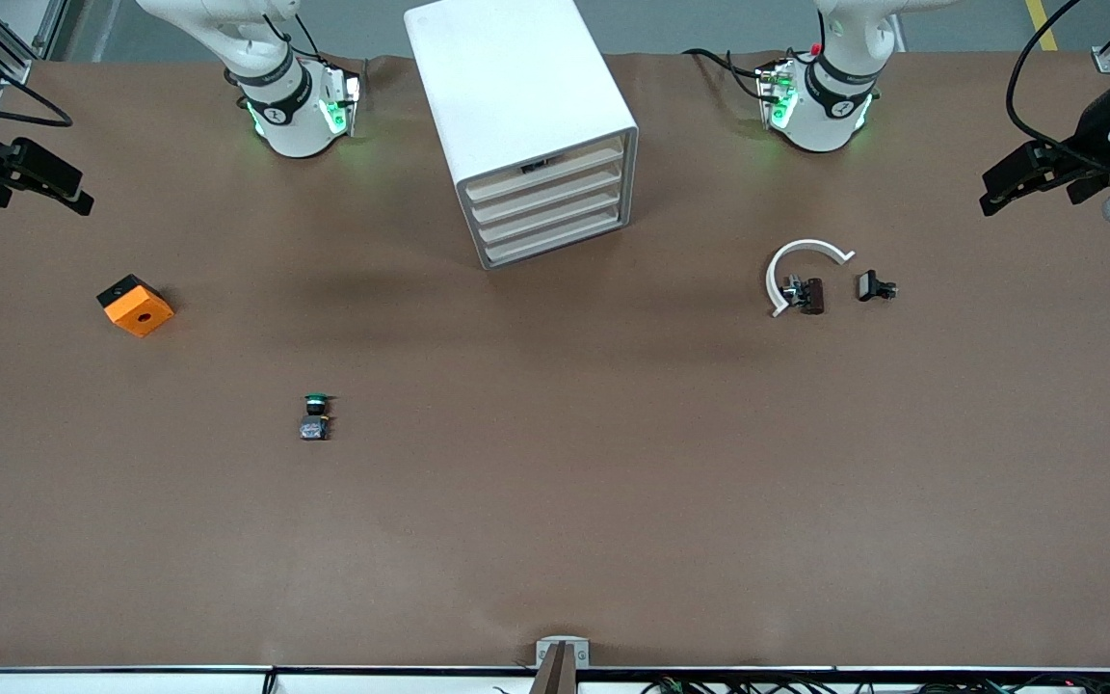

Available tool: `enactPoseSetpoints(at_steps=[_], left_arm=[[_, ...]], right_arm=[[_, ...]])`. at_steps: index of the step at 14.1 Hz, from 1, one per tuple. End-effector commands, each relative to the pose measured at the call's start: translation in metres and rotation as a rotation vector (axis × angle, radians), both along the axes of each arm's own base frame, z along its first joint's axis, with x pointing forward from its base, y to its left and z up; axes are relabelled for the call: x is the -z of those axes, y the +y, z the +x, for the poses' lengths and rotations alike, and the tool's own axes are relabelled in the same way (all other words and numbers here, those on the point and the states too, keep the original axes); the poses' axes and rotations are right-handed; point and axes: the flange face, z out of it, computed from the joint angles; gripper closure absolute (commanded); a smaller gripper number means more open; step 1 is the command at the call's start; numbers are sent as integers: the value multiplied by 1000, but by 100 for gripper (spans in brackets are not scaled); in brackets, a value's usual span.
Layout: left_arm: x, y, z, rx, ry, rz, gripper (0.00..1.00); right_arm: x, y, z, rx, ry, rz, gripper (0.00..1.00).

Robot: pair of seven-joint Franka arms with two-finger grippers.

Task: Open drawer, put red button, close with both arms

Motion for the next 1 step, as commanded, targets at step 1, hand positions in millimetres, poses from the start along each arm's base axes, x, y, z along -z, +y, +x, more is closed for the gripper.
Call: enactPoseSetpoints(at_steps=[1], left_arm=[[-4, 1, -1, -6, -8, -8, 0]], right_arm=[[-5, -1, 1, -7, 2, -10, 0]])
